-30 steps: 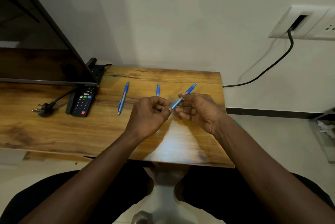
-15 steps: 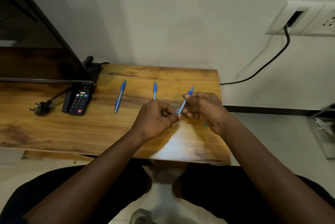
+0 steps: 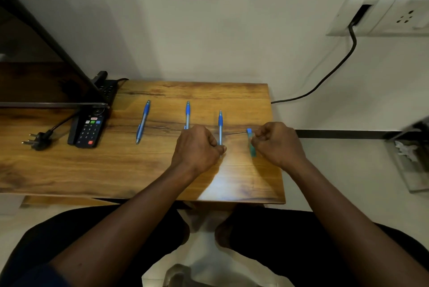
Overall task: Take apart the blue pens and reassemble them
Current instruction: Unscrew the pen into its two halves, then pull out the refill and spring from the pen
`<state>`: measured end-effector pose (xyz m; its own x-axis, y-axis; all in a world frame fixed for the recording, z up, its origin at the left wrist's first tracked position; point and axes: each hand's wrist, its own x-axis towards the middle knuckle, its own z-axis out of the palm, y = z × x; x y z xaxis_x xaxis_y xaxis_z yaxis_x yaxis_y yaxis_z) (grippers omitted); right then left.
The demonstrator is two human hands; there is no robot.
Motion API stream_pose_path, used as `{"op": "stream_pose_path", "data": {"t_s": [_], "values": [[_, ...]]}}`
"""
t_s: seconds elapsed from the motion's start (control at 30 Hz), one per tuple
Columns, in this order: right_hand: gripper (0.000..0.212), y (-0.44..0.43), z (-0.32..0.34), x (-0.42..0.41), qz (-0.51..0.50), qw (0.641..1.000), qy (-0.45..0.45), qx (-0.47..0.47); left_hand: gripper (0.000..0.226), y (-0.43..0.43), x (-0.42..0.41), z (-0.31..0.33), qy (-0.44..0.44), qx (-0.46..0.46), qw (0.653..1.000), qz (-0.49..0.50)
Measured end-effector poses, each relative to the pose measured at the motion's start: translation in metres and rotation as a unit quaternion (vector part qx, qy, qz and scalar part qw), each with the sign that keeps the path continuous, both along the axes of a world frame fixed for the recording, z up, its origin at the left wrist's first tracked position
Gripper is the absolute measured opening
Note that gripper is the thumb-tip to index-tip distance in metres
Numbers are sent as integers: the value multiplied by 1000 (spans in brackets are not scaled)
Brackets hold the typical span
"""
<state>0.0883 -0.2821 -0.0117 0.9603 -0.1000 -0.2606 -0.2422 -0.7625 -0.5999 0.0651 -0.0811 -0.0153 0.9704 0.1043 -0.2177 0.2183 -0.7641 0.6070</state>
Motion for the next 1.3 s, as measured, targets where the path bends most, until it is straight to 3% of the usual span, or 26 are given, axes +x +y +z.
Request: {"op": "stream_pose_path", "data": {"t_s": [0.17, 0.63, 0.8, 0.97, 1.13, 1.3], "values": [[39, 14, -4, -6, 31, 994, -29, -102, 24, -3, 2, -4, 17, 31, 999, 2], [27, 27, -6, -4, 51, 988, -51, -140, 43, 2, 8, 9, -2, 82, 996, -46], [27, 32, 9, -13, 42, 995, -49, -78, 31, 7, 11, 26, -17, 11, 996, -84], [14, 35, 40, -21, 24, 994, -42, 97, 23, 6, 11, 37, -39, -166, 983, -69], [10, 37, 54, -18, 27, 986, -35, 158, 11, 10, 12, 47, -28, -303, 952, -37], [7, 34, 45, -13, 52, 979, -35, 196, 10, 16, 15, 50, -12, -326, 945, -28]]}}
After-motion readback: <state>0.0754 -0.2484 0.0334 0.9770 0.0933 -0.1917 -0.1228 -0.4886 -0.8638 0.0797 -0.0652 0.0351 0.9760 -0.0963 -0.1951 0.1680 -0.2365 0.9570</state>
